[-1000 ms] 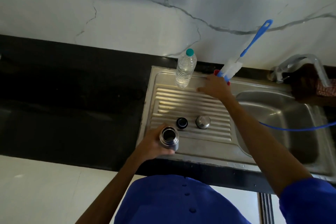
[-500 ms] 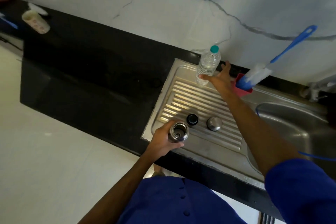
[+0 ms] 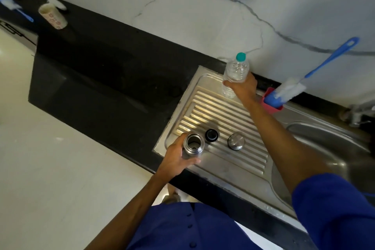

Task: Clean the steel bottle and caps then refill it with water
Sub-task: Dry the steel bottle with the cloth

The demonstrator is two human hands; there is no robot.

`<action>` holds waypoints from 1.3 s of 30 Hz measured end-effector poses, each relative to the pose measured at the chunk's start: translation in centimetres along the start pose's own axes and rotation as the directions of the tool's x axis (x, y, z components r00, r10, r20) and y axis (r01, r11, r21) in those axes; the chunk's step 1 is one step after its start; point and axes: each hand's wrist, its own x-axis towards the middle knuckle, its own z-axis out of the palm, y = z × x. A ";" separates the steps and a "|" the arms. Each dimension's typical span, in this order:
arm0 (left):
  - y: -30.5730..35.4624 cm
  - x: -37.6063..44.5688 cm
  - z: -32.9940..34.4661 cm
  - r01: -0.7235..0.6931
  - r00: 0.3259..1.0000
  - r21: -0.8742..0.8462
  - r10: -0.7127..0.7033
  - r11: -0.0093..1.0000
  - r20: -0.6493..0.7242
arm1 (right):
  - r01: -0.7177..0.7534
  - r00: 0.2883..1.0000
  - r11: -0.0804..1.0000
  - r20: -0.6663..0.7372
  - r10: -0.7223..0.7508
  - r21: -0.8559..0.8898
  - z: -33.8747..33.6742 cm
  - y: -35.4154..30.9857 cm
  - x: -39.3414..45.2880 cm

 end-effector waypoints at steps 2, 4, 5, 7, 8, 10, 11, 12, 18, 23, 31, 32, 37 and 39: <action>0.2 -0.1 -2.0 -0.030 0.993 0.065 0.023 0.997 0.118 | 0.028 1.000 1.000 -0.014 -0.028 -0.007 -1.3 -0.4 -1.0; 1.3 0.1 -5.7 -0.068 0.981 0.213 0.027 0.975 0.193 | 0.070 0.997 0.996 -0.028 -0.072 -0.047 -3.0 -0.8 -1.9; 2.3 0.6 -8.1 -0.095 0.986 0.299 0.048 0.950 0.161 | 0.098 0.994 0.993 -0.036 -0.100 -0.066 -3.9 -1.1 -2.5; 5.5 2.1 -12.7 -0.156 0.985 0.443 0.170 0.883 0.008 | 0.134 0.989 0.988 -0.045 -0.137 -0.070 -5.6 -1.8 -3.8; 7.6 3.0 -14.2 -0.215 0.960 0.481 0.274 0.850 -0.054 | 0.142 0.987 0.989 -0.064 -0.145 -0.049 -6.3 -2.3 -4.6; 12.5 4.7 -15.3 -0.370 0.885 0.447 0.456 0.814 -0.098 | 0.161 0.981 0.986 -0.112 -0.156 0.039 -7.6 -2.9 -6.3; 14.7 5.5 -14.8 -0.423 0.865 0.386 0.492 0.820 -0.098 | 0.180 0.977 0.981 -0.126 -0.171 0.069 -8.0 -2.9 -6.8; 16.6 6.1 -13.9 -0.468 0.851 0.345 0.520 0.814 -0.072 | 0.191 0.974 0.978 -0.142 -0.178 0.087 -8.2 -2.8 -7.4; 16.4 8.0 -9.9 -0.472 0.881 0.257 0.441 0.843 0.171 | 0.141 0.976 0.989 -0.177 -0.130 0.048 -6.7 -1.6 -8.8; 9.5 6.8 -11.0 -0.298 0.954 0.197 0.290 0.934 0.068 | 0.084 0.987 0.992 -0.130 -0.096 -0.094 -4.4 0.2 -6.7; 4.2 4.6 -12.5 -0.117 0.984 0.074 0.126 0.990 -0.125 | 0.038 0.986 0.954 -0.145 -0.084 -0.298 -1.8 0.1 -1.0; 4.1 4.5 -12.5 -0.100 0.986 0.060 0.107 0.993 -0.125 | 0.021 0.988 0.954 -0.142 -0.067 -0.299 -1.6 0.1 -0.4; 3.3 4.3 -12.0 -0.048 0.990 -0.018 0.045 0.999 -0.131 | 0.028 0.992 0.959 -0.112 -0.062 -0.281 -0.5 0.8 1.0; 3.2 4.1 -11.7 -0.023 0.990 -0.052 0.016 0.998 -0.138 | 0.009 0.993 0.960 -0.114 -0.043 -0.279 -0.3 0.9 1.1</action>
